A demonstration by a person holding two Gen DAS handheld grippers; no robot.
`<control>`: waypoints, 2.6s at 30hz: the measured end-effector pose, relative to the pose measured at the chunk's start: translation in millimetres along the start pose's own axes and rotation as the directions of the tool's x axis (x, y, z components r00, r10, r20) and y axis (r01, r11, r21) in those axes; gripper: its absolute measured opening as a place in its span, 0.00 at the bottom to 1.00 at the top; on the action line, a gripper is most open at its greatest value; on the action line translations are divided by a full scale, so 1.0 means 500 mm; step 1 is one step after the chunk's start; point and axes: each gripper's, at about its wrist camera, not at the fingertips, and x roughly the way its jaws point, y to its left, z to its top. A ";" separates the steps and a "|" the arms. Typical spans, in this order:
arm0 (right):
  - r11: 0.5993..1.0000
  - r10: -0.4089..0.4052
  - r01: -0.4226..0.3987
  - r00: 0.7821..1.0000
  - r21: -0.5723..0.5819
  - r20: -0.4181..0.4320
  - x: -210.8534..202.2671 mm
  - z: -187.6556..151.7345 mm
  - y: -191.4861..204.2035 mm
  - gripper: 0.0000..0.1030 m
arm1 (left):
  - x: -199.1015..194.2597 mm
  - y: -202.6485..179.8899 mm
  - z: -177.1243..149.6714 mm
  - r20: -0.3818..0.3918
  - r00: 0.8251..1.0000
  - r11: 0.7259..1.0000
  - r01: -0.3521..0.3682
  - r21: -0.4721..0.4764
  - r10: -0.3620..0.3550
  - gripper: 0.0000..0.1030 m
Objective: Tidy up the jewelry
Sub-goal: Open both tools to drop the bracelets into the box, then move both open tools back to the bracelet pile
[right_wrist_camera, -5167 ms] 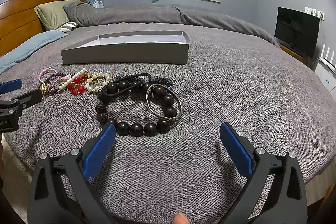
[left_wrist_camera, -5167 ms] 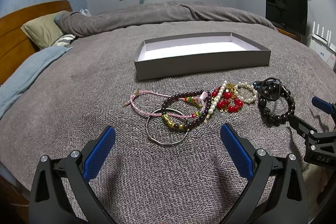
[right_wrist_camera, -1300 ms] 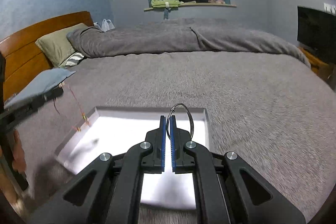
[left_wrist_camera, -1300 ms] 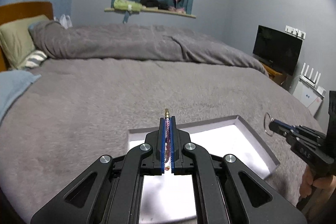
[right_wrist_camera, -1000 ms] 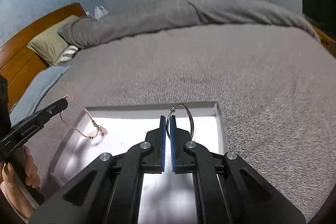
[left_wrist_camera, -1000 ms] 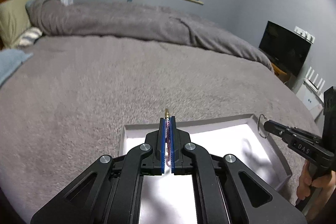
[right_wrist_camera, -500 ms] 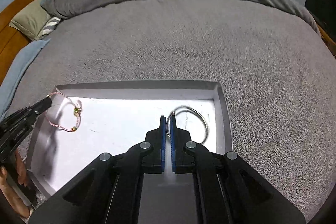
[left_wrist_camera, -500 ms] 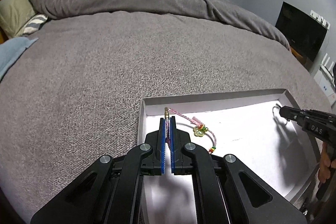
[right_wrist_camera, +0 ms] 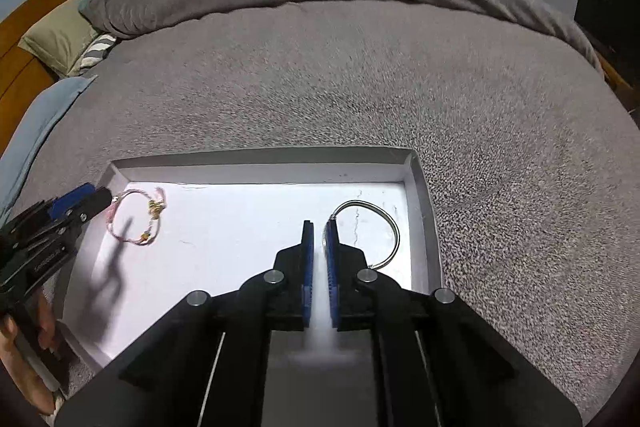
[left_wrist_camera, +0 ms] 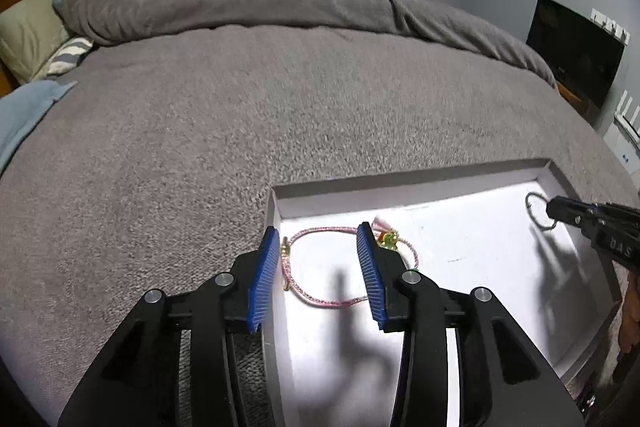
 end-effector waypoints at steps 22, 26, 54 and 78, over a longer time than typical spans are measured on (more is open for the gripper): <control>1.000 -0.015 0.020 0.957 -0.015 0.290 -0.256 -0.210 0.000 0.89 | -0.206 -0.060 -0.147 0.245 0.967 0.995 -0.083 0.059 0.066 0.78; 1.000 -0.008 0.014 0.956 -0.017 0.292 -0.272 -0.251 -0.008 0.89 | -0.235 -0.058 -0.199 0.259 0.963 0.995 -0.087 0.050 0.072 0.79; 0.997 -0.044 0.062 0.949 -0.048 0.312 -0.301 -0.481 -0.040 0.95 | -0.321 -0.077 -0.407 0.209 0.978 0.992 -0.048 0.114 0.023 0.88; 0.989 0.061 -0.028 0.970 -0.145 0.235 -0.263 -0.493 0.007 0.77 | -0.305 -0.090 -0.406 0.167 0.985 0.990 0.017 0.141 -0.040 0.83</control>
